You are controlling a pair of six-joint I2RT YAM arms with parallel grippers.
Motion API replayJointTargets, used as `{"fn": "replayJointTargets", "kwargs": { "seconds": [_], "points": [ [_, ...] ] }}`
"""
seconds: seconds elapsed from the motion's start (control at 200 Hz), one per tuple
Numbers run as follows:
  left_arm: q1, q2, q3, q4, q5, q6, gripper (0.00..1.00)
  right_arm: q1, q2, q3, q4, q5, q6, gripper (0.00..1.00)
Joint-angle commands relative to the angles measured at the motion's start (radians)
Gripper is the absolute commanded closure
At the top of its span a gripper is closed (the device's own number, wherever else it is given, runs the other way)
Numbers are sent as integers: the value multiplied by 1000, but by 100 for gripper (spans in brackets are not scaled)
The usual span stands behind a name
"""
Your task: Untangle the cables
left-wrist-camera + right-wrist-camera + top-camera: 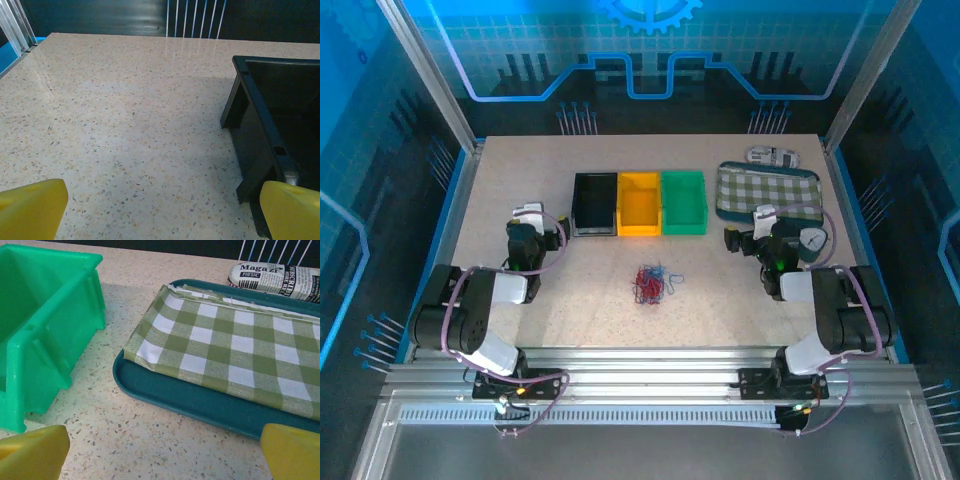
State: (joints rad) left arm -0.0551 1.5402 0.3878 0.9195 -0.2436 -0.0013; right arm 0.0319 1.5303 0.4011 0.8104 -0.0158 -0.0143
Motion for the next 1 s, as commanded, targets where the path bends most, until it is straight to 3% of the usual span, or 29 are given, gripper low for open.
{"fn": "replayJointTargets", "kwargs": {
  "seconds": [0.0, 0.991],
  "points": [
    [12, 12, -16, 27, -13, -15, 1, 14, 2, 9, 43, 15, 1, 0],
    [12, 12, -17, 26, -14, -14, 0, 17, 0, 9, 40, 21, 0, 0]
  ]
}}
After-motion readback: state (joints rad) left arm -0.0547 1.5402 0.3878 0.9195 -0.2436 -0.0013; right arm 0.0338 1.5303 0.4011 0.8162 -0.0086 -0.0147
